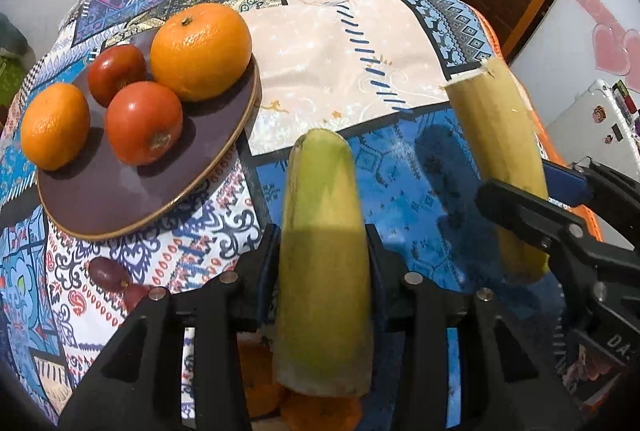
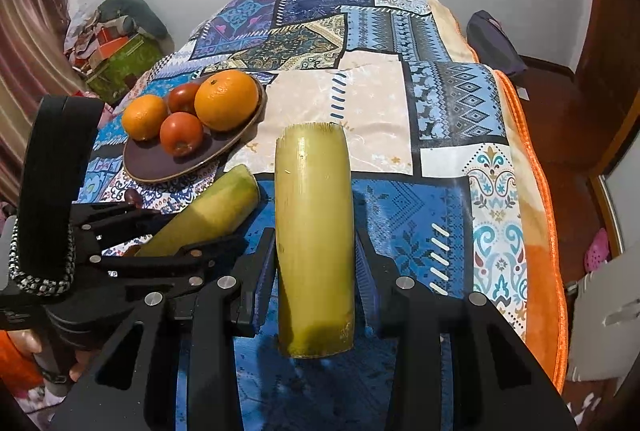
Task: Organize fruits
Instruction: 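Lift both held bamboo shoots and carry them toward the plate, then lower both bamboo shoots onto the plate between the oranges and tomatoes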
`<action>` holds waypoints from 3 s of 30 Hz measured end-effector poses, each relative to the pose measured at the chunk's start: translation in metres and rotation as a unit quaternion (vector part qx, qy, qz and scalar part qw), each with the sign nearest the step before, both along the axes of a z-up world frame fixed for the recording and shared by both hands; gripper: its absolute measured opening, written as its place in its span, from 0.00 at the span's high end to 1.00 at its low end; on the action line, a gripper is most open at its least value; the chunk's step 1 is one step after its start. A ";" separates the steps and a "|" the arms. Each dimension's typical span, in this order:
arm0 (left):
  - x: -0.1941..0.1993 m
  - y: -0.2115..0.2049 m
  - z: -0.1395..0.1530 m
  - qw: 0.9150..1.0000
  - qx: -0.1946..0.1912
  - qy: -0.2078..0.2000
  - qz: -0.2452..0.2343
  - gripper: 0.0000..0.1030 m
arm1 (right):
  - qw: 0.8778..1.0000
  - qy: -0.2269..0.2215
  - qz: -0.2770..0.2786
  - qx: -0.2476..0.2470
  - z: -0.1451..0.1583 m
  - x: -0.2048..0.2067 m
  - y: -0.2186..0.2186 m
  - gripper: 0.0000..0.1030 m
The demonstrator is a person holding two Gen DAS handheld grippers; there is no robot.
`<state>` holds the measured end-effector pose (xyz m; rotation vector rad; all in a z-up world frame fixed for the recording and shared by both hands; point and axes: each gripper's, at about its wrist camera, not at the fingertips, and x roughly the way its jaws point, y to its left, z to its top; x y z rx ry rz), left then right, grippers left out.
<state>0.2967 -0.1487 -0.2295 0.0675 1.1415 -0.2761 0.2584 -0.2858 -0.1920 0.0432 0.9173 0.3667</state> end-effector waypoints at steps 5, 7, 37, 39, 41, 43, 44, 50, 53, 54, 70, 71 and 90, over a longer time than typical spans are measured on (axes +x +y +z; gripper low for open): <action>-0.003 -0.004 0.003 1.000 0.012 -0.015 0.001 0.64 | 1.000 0.002 -0.004 0.000 0.000 -0.001 -0.004 0.66; -0.004 -0.004 0.005 1.000 0.008 -0.014 0.003 0.64 | 1.000 0.001 -0.003 -0.002 0.000 -0.001 -0.005 0.66; 0.035 0.134 0.097 0.989 -0.038 -0.087 0.114 0.64 | 0.997 -0.032 0.075 0.005 0.030 0.058 0.097 0.66; 0.042 0.141 0.096 0.989 -0.036 -0.088 0.115 0.64 | 0.996 -0.029 0.082 0.010 0.030 0.068 0.107 0.66; 0.049 0.146 0.094 0.989 -0.038 -0.084 0.119 0.64 | 0.996 -0.029 0.086 0.009 0.031 0.077 0.115 0.66; 0.057 0.152 0.091 0.989 -0.048 -0.077 0.121 0.64 | 0.996 -0.029 0.089 0.009 0.032 0.083 0.120 0.66; 0.060 0.153 0.090 0.988 -0.050 -0.076 0.122 0.64 | 0.995 -0.029 0.091 0.011 0.033 0.087 0.124 0.66; 0.072 0.156 0.084 0.988 -0.061 -0.071 0.122 0.64 | 0.994 -0.035 0.104 0.000 0.035 0.105 0.143 0.66; 0.076 0.161 0.081 0.988 -0.065 -0.069 0.125 0.64 | 0.994 -0.027 0.107 -0.001 0.032 0.113 0.147 0.66; 0.077 0.163 0.080 0.987 -0.069 -0.066 0.125 0.64 | 0.994 -0.020 0.109 0.002 0.030 0.116 0.148 0.66; 0.087 0.166 0.073 0.987 -0.074 -0.055 0.128 0.64 | 0.993 -0.032 0.118 0.004 0.043 0.113 0.148 0.60; 0.087 0.165 0.073 0.988 -0.074 -0.055 0.127 0.64 | 0.992 -0.038 0.119 -0.002 0.045 0.111 0.148 0.60; 0.106 0.149 0.063 0.988 -0.053 -0.052 0.134 0.64 | 0.995 -0.037 0.095 0.008 0.034 0.112 0.121 0.60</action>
